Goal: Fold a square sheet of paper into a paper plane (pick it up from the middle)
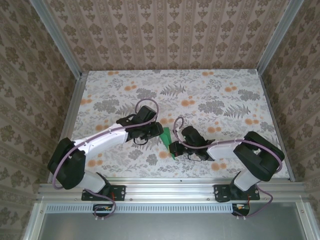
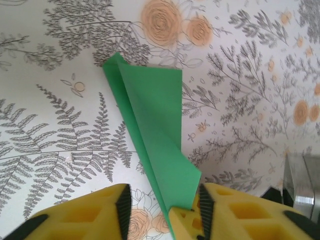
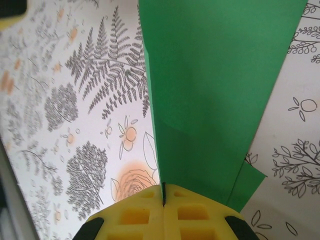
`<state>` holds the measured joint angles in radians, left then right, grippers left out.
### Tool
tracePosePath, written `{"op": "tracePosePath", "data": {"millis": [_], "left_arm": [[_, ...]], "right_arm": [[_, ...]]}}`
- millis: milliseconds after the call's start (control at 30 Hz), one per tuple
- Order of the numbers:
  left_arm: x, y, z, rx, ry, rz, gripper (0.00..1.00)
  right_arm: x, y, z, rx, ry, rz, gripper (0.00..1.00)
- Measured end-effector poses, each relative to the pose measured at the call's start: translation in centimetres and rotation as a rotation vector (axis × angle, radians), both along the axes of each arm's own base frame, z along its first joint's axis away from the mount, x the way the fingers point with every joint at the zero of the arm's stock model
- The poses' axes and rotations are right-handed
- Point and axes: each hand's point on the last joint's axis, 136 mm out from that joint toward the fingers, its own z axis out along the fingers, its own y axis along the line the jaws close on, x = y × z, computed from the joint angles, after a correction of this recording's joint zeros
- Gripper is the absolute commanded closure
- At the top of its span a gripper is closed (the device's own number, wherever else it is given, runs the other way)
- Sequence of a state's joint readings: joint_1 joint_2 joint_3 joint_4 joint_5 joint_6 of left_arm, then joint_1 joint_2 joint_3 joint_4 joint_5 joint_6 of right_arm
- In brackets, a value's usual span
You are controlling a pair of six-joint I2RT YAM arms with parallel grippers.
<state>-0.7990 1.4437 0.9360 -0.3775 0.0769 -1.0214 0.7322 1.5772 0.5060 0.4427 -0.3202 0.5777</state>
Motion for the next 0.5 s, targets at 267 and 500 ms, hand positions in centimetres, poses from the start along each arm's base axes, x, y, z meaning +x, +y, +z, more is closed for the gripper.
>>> {"op": "tracePosePath", "data": {"millis": [267, 500], "left_arm": [[-0.2, -2.5, -0.6, -0.057, -0.029, -0.085, 0.74], [0.0, -4.2, -3.7, -0.061, 0.02, -0.12, 0.75]], "right_arm": [[0.4, -0.3, -0.5, 0.126, 0.128, -0.051, 1.0], [0.6, -0.7, -0.8, 0.181, 0.198, -0.084, 1.0]]}}
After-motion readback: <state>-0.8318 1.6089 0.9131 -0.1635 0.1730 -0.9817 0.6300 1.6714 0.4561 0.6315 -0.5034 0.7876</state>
